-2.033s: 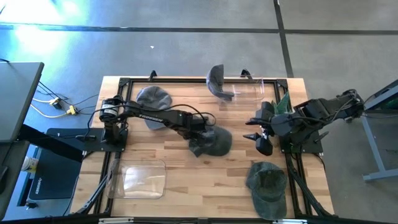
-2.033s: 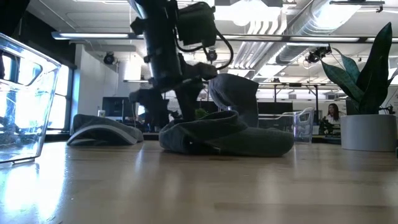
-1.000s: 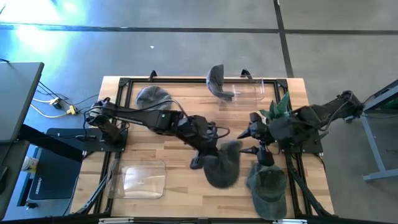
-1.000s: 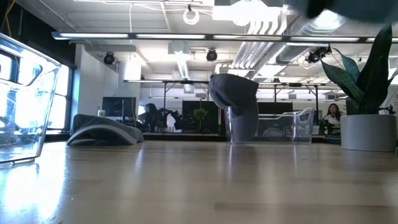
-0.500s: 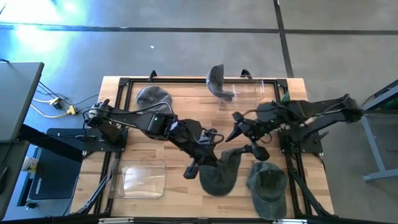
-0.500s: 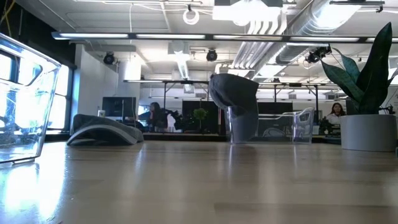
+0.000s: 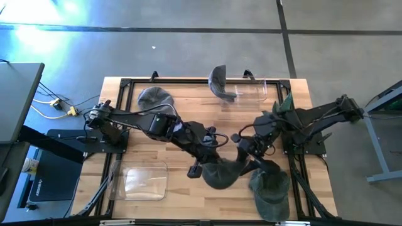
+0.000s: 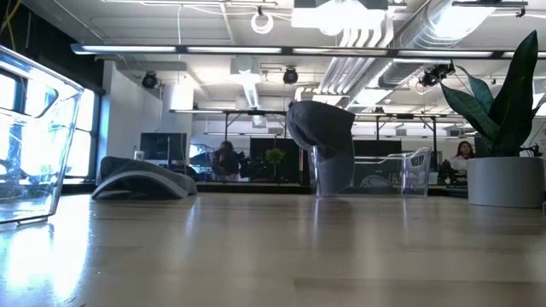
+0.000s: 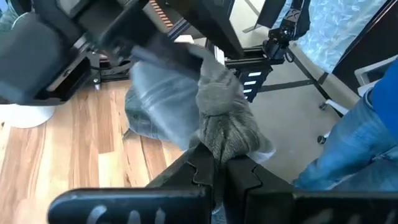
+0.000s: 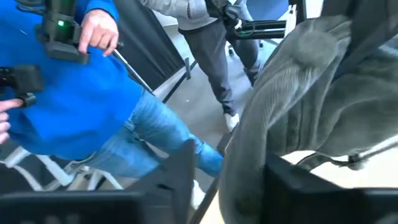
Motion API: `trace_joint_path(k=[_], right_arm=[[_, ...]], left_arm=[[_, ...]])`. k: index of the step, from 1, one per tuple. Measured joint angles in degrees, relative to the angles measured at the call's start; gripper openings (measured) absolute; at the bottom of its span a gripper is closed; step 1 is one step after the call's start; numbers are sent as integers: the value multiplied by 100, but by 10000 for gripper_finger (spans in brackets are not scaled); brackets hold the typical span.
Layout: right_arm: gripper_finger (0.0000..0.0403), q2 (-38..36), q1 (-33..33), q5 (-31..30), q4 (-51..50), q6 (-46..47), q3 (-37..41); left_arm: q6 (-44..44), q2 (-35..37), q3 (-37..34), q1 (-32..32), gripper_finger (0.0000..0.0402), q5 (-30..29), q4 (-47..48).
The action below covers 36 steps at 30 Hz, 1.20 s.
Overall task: Pick & Place hat
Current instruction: Put the top black cap into the bottom transparent bin
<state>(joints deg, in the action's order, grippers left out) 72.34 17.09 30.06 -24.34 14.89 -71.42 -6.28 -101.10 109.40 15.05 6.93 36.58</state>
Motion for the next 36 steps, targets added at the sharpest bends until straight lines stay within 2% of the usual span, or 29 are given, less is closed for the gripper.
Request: trace_joint_path(k=[3, 5, 7, 10, 16, 20, 24, 28, 31, 36], right_arm=[[39, -3, 75, 59, -2, 146, 0], [11, -3, 113, 149, 29, 203, 0], [16, -5, 161, 191, 114, 478, 0], [11, -7, 174, 380, 145, 730, -60], [11, -7, 176, 751, 31, 461, -408], [4, -7, 172, 743, -168, 70, -734], [9, -9, 172, 696, -365, 4, -979], [3, -9, 194, 687, -505, -156, -1126], [6, -25, 282, 635, -522, -209, -1186], [3, -59, 402, 577, -418, -335, -1226]], left_arm=[[-30, 0, 0, 0, 5, 1, 0], [-141, 0, 0, -2, 6, -3, -63], [-302, -2, 49, -4, 10, 51, -100], [-487, -3, 199, -82, 39, 643, -131], [-879, -7, 205, -367, 150, 1354, -436], [-923, -236, 205, -550, 225, 1829, -1278], [-1066, -580, 226, -607, 278, 2402, -2346], [-1229, -845, 199, -605, 304, 2644, -2712], [-1243, -1007, 203, -604, 308, 2506, -2716], [-1405, -1262, 210, -605, 309, 2612, -3016]])
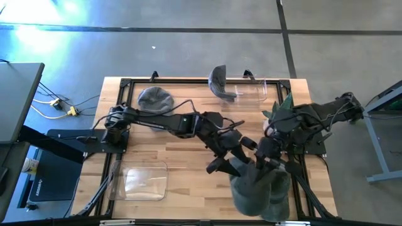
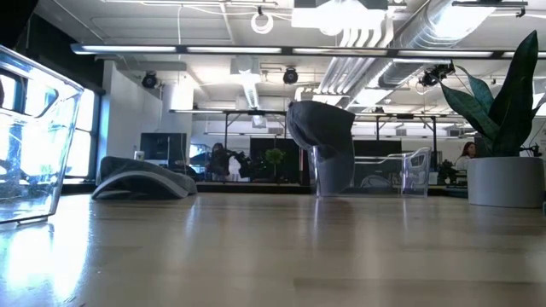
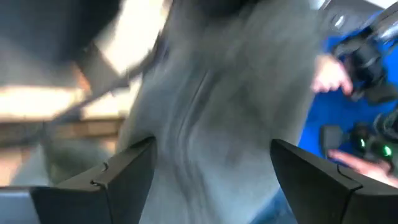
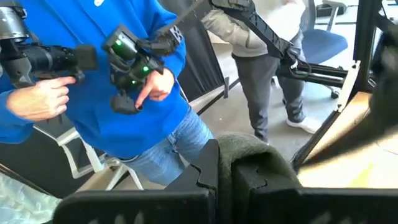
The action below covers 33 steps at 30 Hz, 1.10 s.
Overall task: Pick & Place hat
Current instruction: Put the top black cap into the bottom transparent bin
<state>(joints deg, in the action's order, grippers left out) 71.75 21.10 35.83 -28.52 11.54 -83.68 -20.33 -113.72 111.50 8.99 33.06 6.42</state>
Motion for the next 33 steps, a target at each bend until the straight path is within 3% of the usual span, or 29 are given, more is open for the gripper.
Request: trace_joint_path(k=[8, 12, 18, 25, 27, 29, 33], right_arm=[[3, 2, 180, 293, 964, 47, 0], [5, -1, 184, 517, 1430, 265, -1], [3, 2, 184, 594, 863, 926, 0], [4, -209, 390, 461, -124, 1605, 0], [3, -295, 415, 381, -349, 1770, 0], [3, -356, 415, 288, -493, 1954, 0], [5, -348, 359, 444, -142, 2122, 2]], left_arm=[[-66, 0, -5, 0, 309, 218, -193], [-56, -12, -9, 0, 309, 341, -747], [-300, -10, -7, -2, 309, 684, -1428], [-1040, 141, -2, 87, 303, 1318, -1234], [-1064, 275, -5, 179, 294, 1357, -755], [-735, 475, -27, 284, 282, 1129, 73], [329, 726, -9, 347, 254, -547, 1564]])
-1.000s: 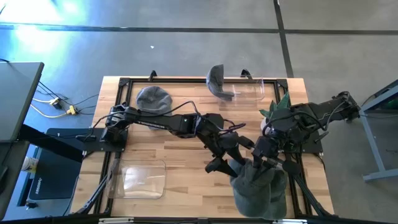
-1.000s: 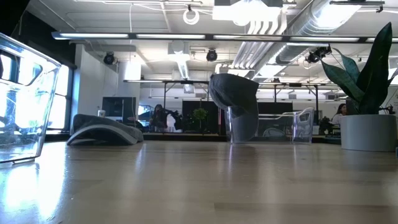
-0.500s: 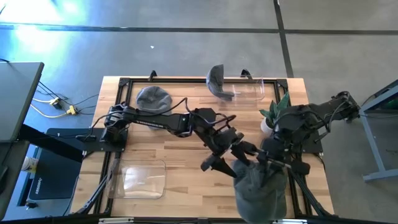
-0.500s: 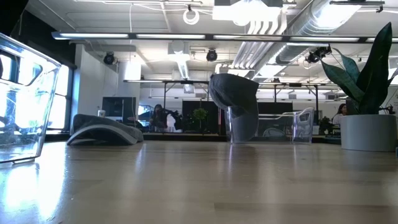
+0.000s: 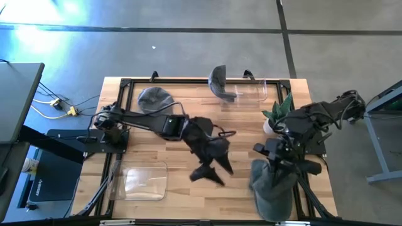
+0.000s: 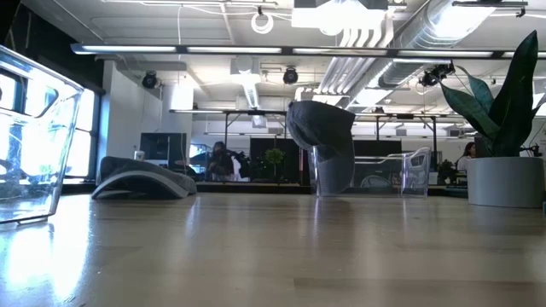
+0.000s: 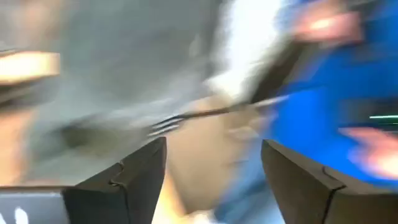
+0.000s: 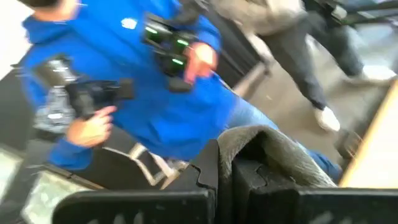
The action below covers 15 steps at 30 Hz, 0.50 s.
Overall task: Pick & Place hat
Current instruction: Put the top black cap into the bottom transparent bin
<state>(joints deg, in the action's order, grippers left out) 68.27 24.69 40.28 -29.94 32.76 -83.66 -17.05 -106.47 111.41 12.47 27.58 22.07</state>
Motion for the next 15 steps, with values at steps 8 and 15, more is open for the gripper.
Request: trace_joint_path(k=[8, 15], right_arm=[[4, 396, -332, 1416, 2762, 223, 0], [5, 413, -455, 1695, 2625, 595, 4]], left_arm=[[569, -248, -25, -351, 218, -299, -516], [-1157, -767, 15, -499, 213, 2379, -4051]])
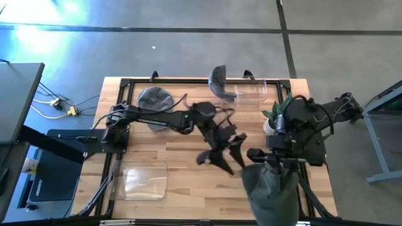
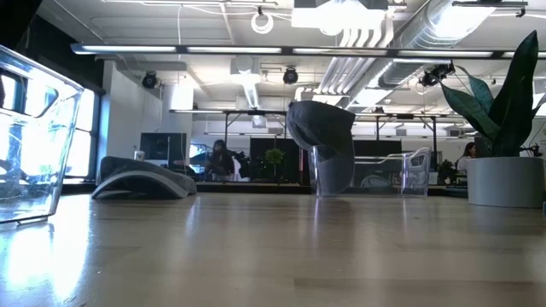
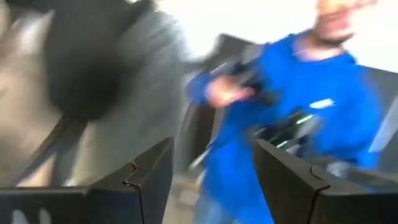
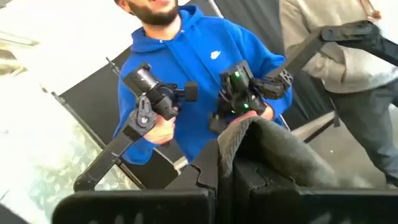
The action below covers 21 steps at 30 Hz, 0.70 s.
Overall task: Pick & Place hat
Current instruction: Put the top black cap into the bottom transparent bin
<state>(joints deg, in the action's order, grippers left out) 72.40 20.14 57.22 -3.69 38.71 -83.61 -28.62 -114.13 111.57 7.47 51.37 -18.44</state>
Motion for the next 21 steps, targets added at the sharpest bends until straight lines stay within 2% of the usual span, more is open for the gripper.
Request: trace_joint_path(k=[1, 5, 7, 11, 16, 21], right_arm=[[5, -27, -2, -20, -60, -8, 0], [3, -112, -2, -131, -151, -50, 0], [4, -123, 0, -189, -159, -60, 0], [3, -157, 18, -294, -165, -163, 0], [4, -159, 66, -310, -166, -178, 0], [3, -159, 63, -355, -163, -300, 0]], left_arm=[[-97, -64, 33, 10, 213, 37, -294], [-422, -146, -44, 139, 212, 54, -317], [-336, -104, -19, 154, 211, -208, 82], [261, 111, -19, 154, 200, -760, 1483], [964, 296, -16, 152, 184, -1546, 2145], [1389, 378, -4, 152, 182, -2338, 2062]])
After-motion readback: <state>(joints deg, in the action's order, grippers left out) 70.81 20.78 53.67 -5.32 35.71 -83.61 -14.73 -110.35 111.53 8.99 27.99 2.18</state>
